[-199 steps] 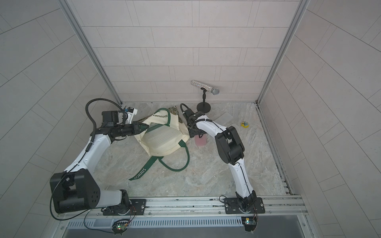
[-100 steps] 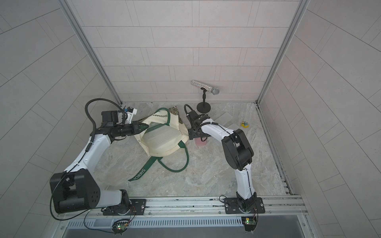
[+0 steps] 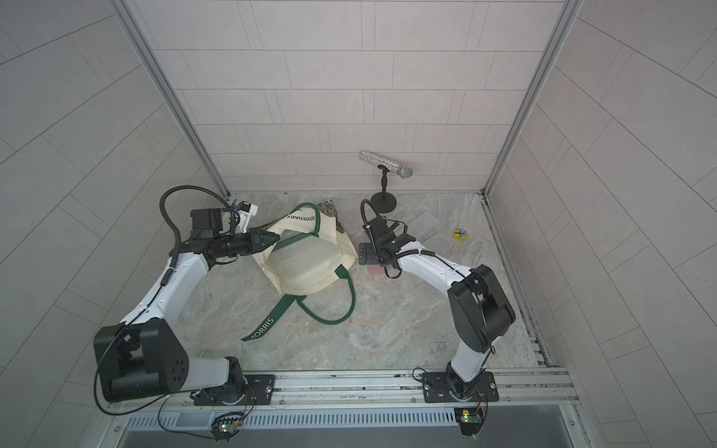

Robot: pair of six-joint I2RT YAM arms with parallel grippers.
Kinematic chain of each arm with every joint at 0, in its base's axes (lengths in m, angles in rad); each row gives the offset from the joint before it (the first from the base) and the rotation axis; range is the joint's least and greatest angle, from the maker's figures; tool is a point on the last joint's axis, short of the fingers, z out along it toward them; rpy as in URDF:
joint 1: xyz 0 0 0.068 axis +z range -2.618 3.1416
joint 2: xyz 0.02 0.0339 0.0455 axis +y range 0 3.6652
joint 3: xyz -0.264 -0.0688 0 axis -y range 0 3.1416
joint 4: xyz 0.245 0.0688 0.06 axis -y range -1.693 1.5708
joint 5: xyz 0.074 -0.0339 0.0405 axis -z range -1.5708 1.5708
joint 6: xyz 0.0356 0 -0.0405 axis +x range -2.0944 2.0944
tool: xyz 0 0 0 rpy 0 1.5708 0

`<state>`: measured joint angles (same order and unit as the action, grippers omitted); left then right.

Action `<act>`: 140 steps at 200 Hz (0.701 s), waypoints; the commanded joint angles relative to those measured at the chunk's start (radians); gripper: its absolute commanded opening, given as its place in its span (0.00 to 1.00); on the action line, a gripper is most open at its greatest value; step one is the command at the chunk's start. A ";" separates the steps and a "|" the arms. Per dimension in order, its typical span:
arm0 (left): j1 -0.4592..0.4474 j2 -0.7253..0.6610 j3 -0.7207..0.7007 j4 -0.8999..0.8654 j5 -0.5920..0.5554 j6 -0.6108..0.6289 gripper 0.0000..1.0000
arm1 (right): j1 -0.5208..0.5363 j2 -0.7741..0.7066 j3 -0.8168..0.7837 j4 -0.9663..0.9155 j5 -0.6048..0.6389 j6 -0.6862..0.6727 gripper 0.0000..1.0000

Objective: Take out the pencil case from the canvas bag
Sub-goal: Place the pencil case at the center of the board.

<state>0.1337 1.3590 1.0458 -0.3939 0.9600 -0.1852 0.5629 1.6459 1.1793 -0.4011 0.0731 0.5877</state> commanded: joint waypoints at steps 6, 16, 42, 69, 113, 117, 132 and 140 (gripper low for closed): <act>0.007 -0.037 0.000 0.038 0.056 0.002 0.00 | 0.036 -0.113 -0.117 0.184 0.075 0.034 1.00; 0.007 -0.038 0.000 0.039 0.057 0.001 0.00 | 0.052 -0.146 -0.161 0.232 0.090 0.038 1.00; 0.008 -0.037 0.002 0.042 0.055 -0.008 0.00 | 0.120 -0.211 -0.224 0.316 0.133 0.015 0.99; 0.009 -0.037 0.003 0.041 0.056 -0.010 0.00 | 0.188 -0.250 -0.252 0.380 0.151 -0.014 1.00; 0.012 -0.030 0.010 0.040 0.040 -0.026 0.00 | 0.311 -0.327 -0.346 0.583 0.191 -0.053 1.00; 0.013 -0.028 0.010 0.038 0.037 -0.028 0.00 | 0.322 -0.332 -0.354 0.603 0.196 -0.057 1.00; 0.014 -0.025 0.011 0.038 0.030 -0.030 0.00 | 0.357 -0.341 -0.380 0.665 0.204 -0.066 1.00; 0.014 -0.025 0.011 0.036 0.028 -0.030 0.00 | 0.372 -0.341 -0.389 0.693 0.200 -0.068 0.99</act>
<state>0.1402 1.3571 1.0451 -0.3927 0.9562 -0.2089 0.8925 1.3285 0.8215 0.1417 0.2352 0.5507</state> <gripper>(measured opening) 0.090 0.995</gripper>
